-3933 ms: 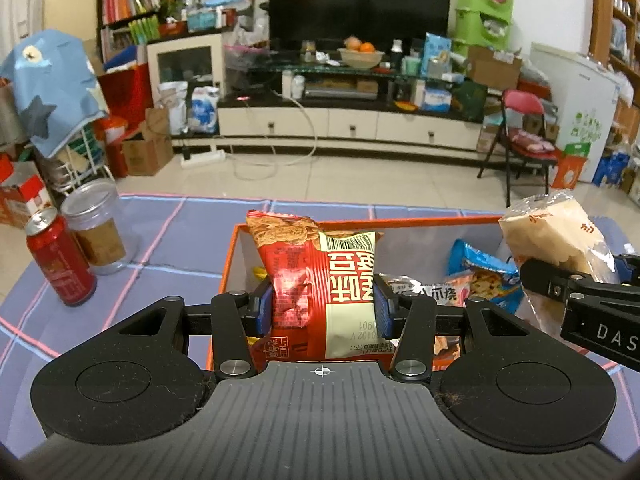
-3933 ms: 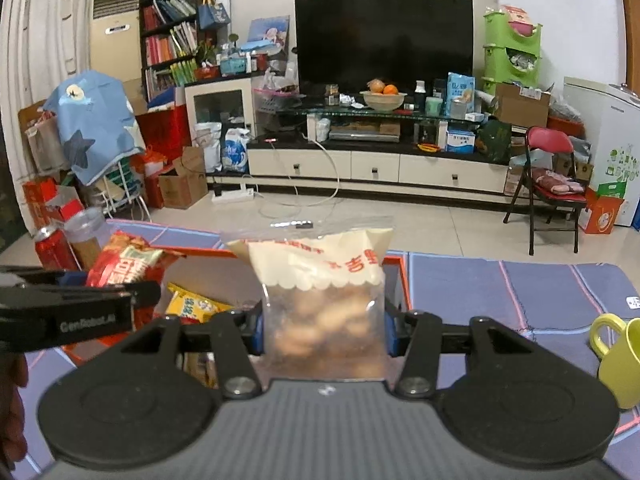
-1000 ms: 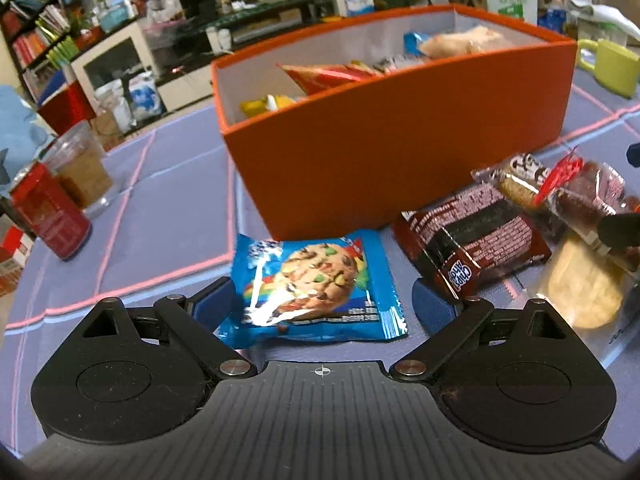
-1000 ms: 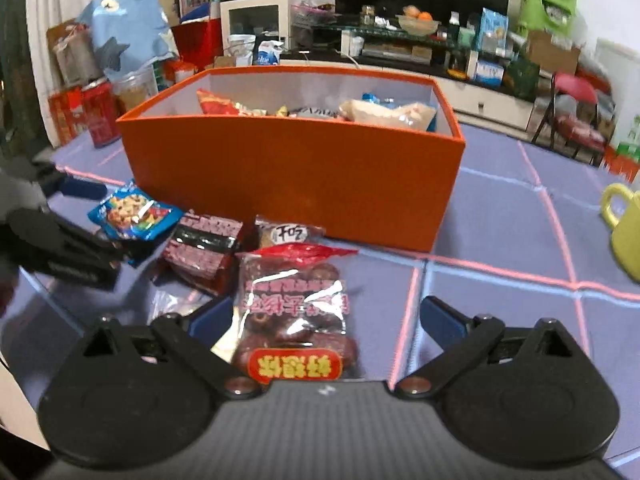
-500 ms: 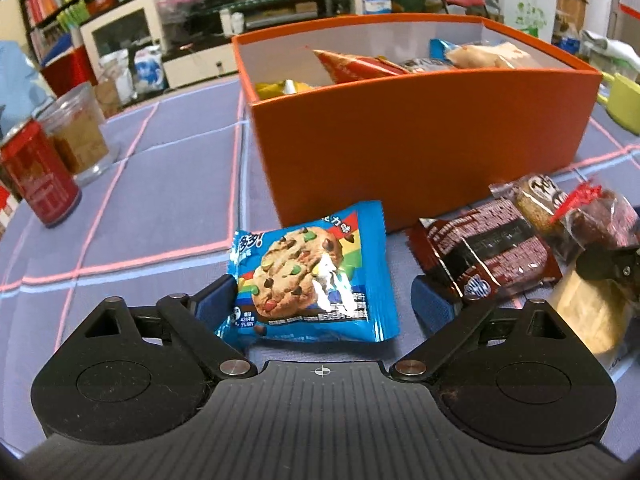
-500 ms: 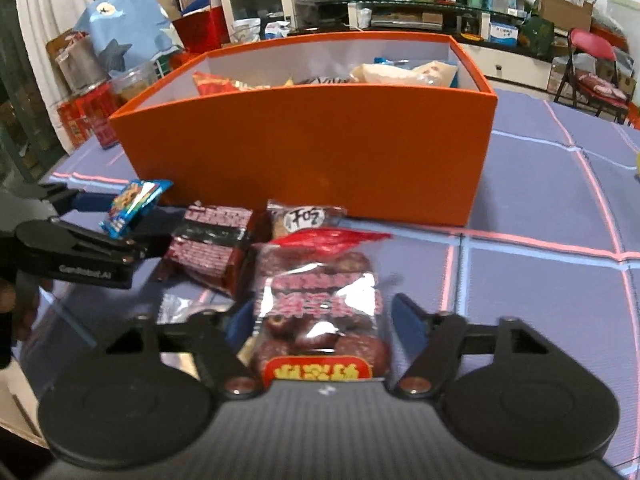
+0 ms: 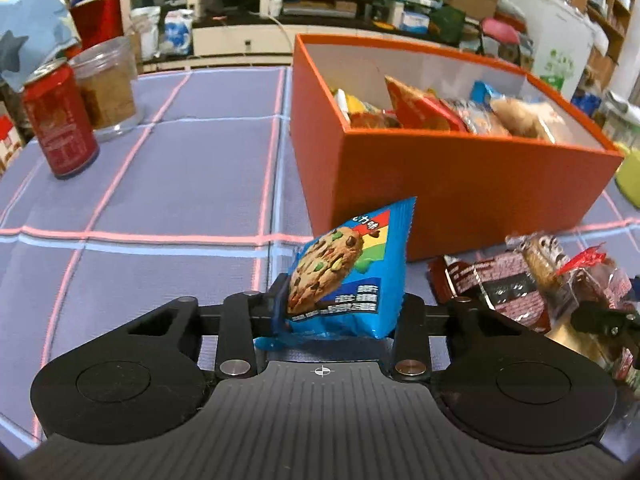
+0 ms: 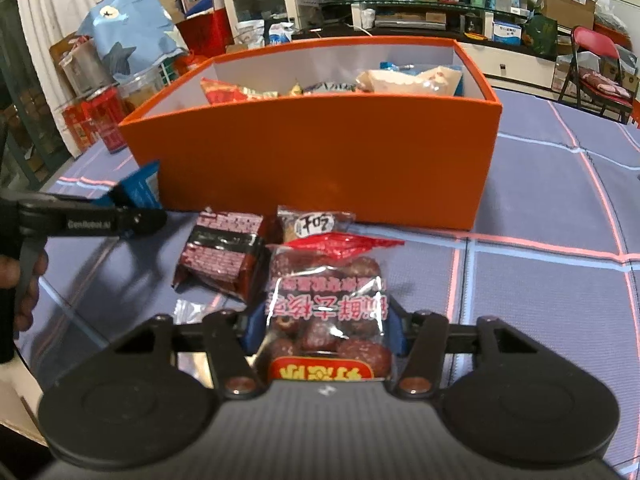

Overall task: Organize snacks
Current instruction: 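Lift both packets and carry them toward the orange box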

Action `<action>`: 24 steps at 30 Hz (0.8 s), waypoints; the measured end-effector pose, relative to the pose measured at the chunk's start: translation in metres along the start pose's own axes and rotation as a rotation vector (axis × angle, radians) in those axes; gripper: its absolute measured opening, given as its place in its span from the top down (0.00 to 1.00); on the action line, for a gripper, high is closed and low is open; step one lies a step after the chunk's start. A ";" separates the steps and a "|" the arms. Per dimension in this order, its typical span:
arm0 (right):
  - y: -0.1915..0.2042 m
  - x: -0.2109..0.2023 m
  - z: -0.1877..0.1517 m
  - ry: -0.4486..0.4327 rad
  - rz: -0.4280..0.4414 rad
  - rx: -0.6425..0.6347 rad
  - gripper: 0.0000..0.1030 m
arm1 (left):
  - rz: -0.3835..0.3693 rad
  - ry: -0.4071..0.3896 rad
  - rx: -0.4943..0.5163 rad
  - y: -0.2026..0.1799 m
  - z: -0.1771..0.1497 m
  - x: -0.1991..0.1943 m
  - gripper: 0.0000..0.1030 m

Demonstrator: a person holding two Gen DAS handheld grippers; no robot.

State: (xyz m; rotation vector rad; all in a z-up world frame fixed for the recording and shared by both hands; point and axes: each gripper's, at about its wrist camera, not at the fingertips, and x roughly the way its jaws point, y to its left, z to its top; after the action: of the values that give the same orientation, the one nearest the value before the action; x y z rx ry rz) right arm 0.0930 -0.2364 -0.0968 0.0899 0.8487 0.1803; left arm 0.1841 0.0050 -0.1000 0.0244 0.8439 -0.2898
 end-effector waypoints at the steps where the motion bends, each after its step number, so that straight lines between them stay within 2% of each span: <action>1: 0.000 -0.003 0.001 -0.006 0.002 -0.002 0.45 | -0.001 -0.005 -0.001 0.000 0.000 -0.002 1.00; 7: 0.003 -0.010 0.000 -0.019 -0.013 -0.027 0.45 | 0.034 -0.036 0.062 -0.011 -0.001 -0.015 1.00; 15: 0.010 -0.017 -0.001 -0.037 -0.010 -0.060 0.45 | 0.037 -0.071 0.037 -0.007 0.003 -0.034 1.00; 24: 0.015 -0.035 0.004 -0.123 -0.039 -0.097 0.45 | 0.059 -0.111 0.075 -0.026 0.012 -0.058 1.00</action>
State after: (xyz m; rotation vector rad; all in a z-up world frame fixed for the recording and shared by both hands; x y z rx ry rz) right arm 0.0712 -0.2287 -0.0658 -0.0067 0.7170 0.1769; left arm 0.1499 -0.0074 -0.0471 0.1022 0.7208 -0.2649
